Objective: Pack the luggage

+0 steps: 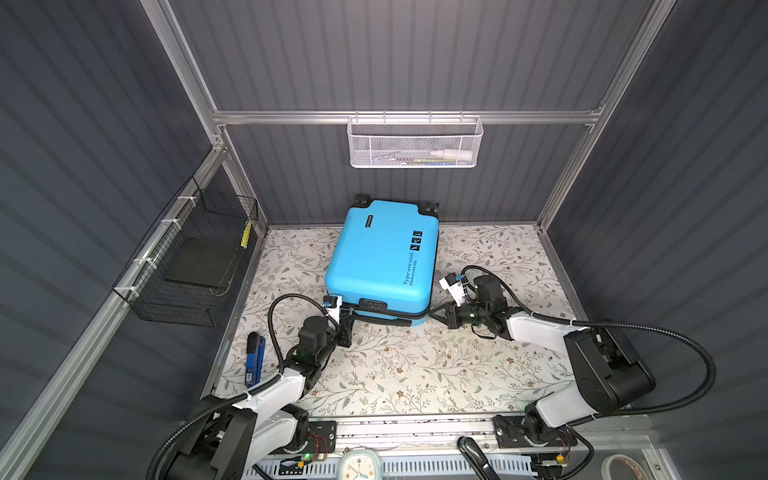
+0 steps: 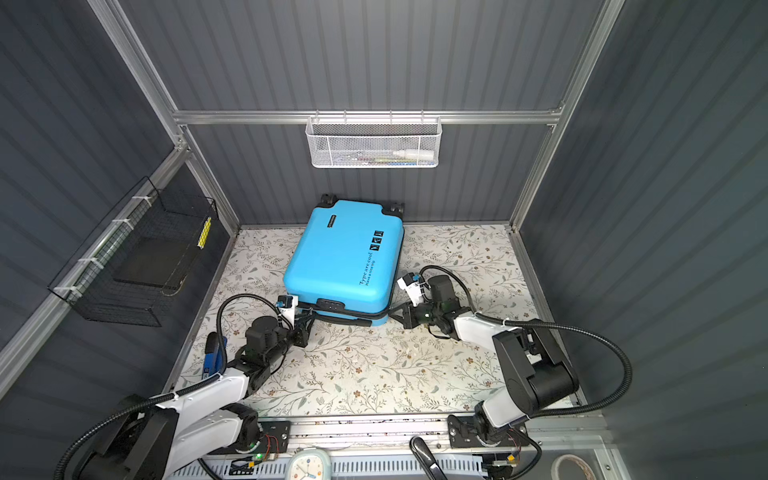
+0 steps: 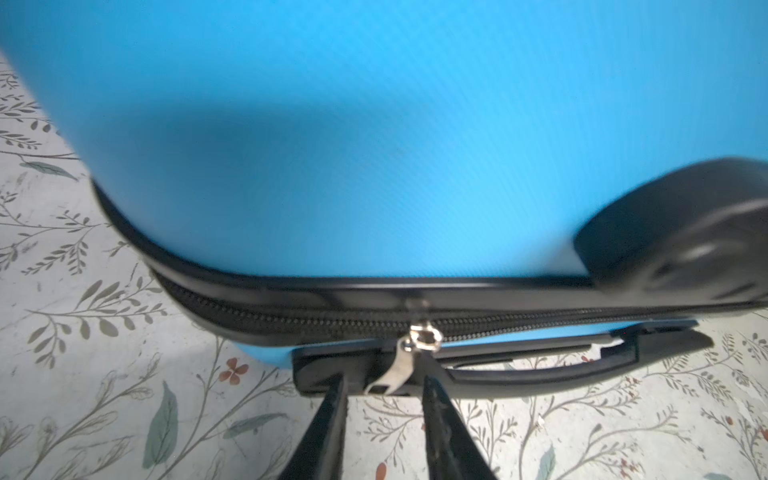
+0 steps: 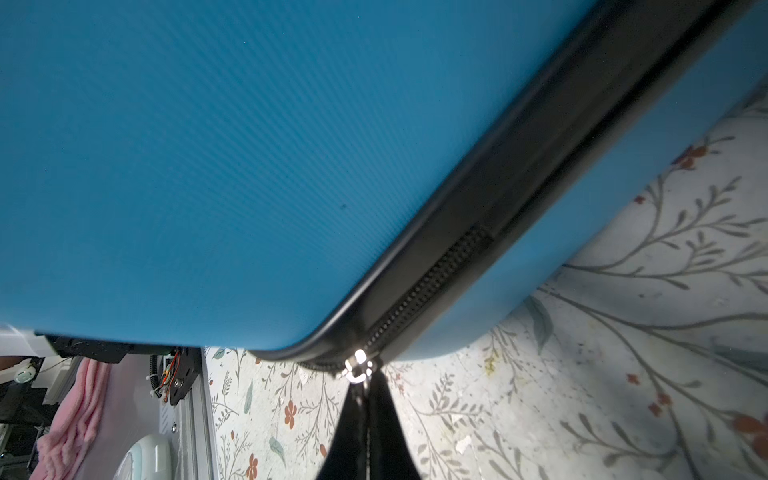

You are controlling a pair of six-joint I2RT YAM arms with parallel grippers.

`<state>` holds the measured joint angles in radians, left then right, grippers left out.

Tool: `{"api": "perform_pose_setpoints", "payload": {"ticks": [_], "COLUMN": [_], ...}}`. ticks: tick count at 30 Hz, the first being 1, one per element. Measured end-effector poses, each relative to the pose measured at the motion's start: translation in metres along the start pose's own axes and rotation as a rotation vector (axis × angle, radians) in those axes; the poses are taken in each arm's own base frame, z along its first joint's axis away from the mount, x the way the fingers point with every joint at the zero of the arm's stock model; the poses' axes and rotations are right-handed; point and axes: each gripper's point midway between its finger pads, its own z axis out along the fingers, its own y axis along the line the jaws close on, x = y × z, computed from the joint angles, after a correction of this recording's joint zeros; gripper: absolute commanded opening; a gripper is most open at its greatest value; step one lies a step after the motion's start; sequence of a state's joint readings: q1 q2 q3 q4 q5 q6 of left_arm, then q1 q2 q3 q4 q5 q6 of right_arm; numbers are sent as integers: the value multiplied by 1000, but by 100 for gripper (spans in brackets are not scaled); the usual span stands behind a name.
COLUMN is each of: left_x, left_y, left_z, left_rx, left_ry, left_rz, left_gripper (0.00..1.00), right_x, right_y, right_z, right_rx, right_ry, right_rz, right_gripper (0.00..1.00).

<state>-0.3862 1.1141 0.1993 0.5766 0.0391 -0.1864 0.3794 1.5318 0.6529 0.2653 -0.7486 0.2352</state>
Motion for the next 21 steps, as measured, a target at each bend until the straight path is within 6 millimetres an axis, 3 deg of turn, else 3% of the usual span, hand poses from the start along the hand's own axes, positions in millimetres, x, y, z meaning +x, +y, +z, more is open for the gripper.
{"api": "perform_pose_setpoints", "payload": {"ticks": [5, 10, 15, 21], "left_x": [-3, -8, -20, -19], "left_y": [-2, -9, -13, -12], "left_z": [5, 4, 0, 3], "left_rx": [16, 50, 68, 65], "left_ry": [0, -19, -57, -47], "left_rz": [0, 2, 7, 6], "left_gripper": [29, 18, 19, 28], "right_x": [-3, -3, -3, -3], "right_y": [-3, -4, -3, -3], "right_z": [0, 0, 1, 1], "right_rx": [17, 17, 12, 9], "right_ry": [-12, -12, -9, -8], "right_rz": [-5, -5, -4, -3], "right_gripper": [0, 0, 0, 0]}}
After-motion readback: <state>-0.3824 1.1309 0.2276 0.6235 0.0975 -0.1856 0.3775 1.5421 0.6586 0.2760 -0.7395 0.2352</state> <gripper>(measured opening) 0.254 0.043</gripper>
